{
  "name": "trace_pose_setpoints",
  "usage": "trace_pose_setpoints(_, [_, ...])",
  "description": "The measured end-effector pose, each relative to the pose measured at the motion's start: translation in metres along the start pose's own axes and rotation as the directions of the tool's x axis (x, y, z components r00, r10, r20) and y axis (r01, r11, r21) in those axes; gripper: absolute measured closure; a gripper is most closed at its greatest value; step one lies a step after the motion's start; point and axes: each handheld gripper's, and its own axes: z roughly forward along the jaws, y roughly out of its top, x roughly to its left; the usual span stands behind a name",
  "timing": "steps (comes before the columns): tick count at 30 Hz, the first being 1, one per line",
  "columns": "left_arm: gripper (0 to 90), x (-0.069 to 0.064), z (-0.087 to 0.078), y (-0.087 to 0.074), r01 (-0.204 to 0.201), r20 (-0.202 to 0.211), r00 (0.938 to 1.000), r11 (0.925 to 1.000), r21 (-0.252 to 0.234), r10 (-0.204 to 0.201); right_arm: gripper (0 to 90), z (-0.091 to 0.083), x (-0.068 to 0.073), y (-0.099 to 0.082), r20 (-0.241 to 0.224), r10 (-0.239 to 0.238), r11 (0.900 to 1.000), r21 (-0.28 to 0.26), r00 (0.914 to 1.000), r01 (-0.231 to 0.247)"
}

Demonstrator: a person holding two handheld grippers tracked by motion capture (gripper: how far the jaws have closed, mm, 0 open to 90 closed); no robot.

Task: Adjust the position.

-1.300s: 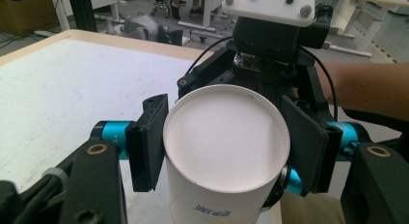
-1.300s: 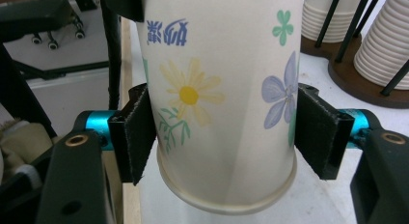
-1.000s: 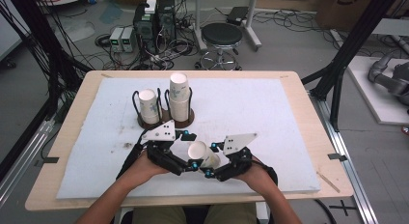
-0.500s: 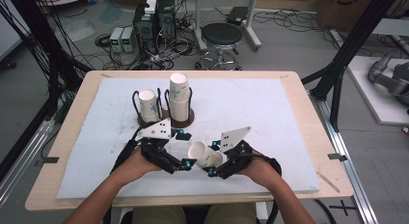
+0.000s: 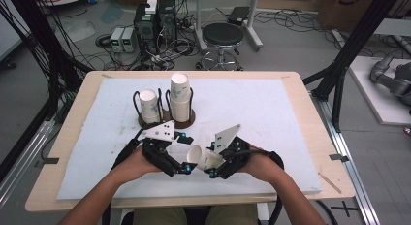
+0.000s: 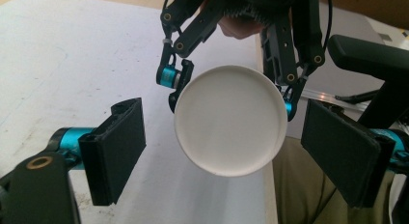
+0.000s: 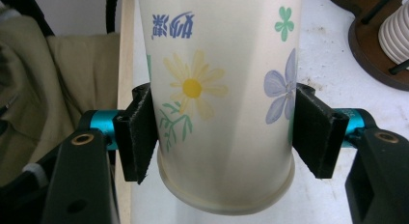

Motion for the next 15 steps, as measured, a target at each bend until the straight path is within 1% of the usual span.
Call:
trace_pose_setpoints(1, [16.0, 0.0, 0.001, 0.0, 0.001, 0.002, 1.0, 1.0, -0.001, -0.001, 32.8, 0.0, 0.0, 0.001, -0.002, -0.005, 1.0, 0.007, 1.0, 0.005])
trace_pose_setpoints(6, [16.4, 0.0, 0.003, 0.0, -0.008, 0.009, 0.9999, 0.9996, 0.026, 0.007, 32.8, -0.001, -0.001, 0.01, -0.011, -0.03, 0.998, 0.054, 0.9995, 0.031])
trace_pose_setpoints(7, [16.5, 0.0, 0.004, 0.0, -0.004, 0.01, 0.9999, 0.9997, 0.023, 0.004, 32.8, -0.001, 0.0, 0.011, -0.014, -0.027, 0.9978, 0.06, 0.9995, 0.028])
trace_pose_setpoints(10, [17.0, 0.0, 0.004, 0.0, -0.011, 0.014, 0.9999, 0.9993, 0.035, 0.01, 32.7, -0.001, 0.0, 0.017, -0.025, -0.033, 0.9954, 0.089, 0.9991, 0.035])
trace_pose_setpoints(12, [18.4, 0.0, 0.006, 0.0, -0.013, 0.019, 0.9997, 0.9993, 0.035, 0.012, 32.8, -0.001, 0.0, 0.021, -0.039, -0.044, 0.9918, 0.119, 0.9983, 0.048])
trace_pose_setpoints(14, [19.0, -0.001, 0.007, 0.0, -0.012, 0.023, 0.9997, 0.9991, 0.04, 0.011, 32.8, 0.0, -0.001, 0.023, -0.047, -0.052, 0.9891, 0.135, 0.9975, 0.058])
trace_pose_setpoints(15, [19.4, -0.001, 0.007, 0.0, -0.014, 0.027, 0.9995, 0.999, 0.043, 0.013, 32.8, 0.0, 0.0, 0.025, -0.046, -0.054, 0.9862, 0.154, 0.9975, 0.061])
